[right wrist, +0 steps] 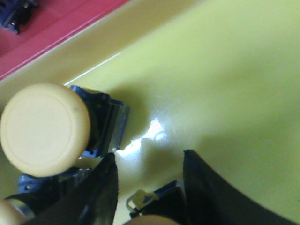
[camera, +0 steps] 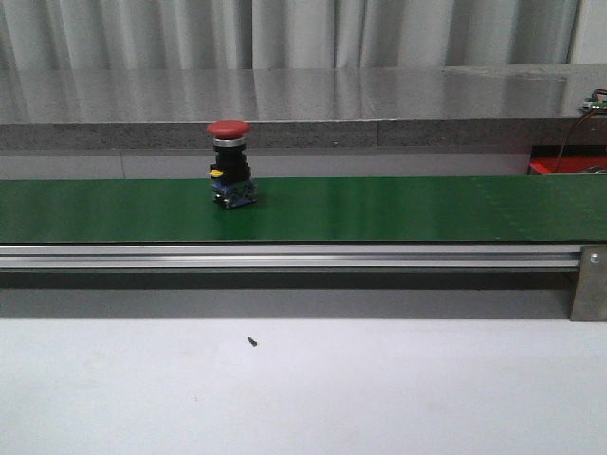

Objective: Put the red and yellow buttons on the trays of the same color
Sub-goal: 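Carry the yellow button into the yellow tray and open the right gripper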

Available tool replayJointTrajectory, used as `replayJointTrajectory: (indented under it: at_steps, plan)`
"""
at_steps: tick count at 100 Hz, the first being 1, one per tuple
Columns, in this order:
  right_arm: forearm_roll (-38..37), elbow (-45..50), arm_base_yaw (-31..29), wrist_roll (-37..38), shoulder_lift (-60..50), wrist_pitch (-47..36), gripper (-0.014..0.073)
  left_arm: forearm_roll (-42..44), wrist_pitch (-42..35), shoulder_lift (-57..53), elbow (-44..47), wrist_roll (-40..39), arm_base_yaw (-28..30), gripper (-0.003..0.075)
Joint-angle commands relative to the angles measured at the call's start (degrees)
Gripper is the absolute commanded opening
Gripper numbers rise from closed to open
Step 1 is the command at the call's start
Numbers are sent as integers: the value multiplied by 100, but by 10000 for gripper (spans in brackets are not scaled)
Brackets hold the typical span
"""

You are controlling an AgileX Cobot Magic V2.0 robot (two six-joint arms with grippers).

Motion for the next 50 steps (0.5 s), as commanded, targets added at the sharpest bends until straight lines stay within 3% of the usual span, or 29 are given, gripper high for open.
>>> replayJointTrajectory:
  at_steps: [1,32,50]
  plan:
    - [113,-130,-32,-34,-145,-210,132,-173,-306,-62,-150,7,-22,-20]
    - [113,-130,-32,-39,-137,1,149,-173,-306,-62,-150,7,-22,-20]
    - [113,-130,-32,-39,-137,63,404,-173,-306,-62,-150,7,-22,-20]
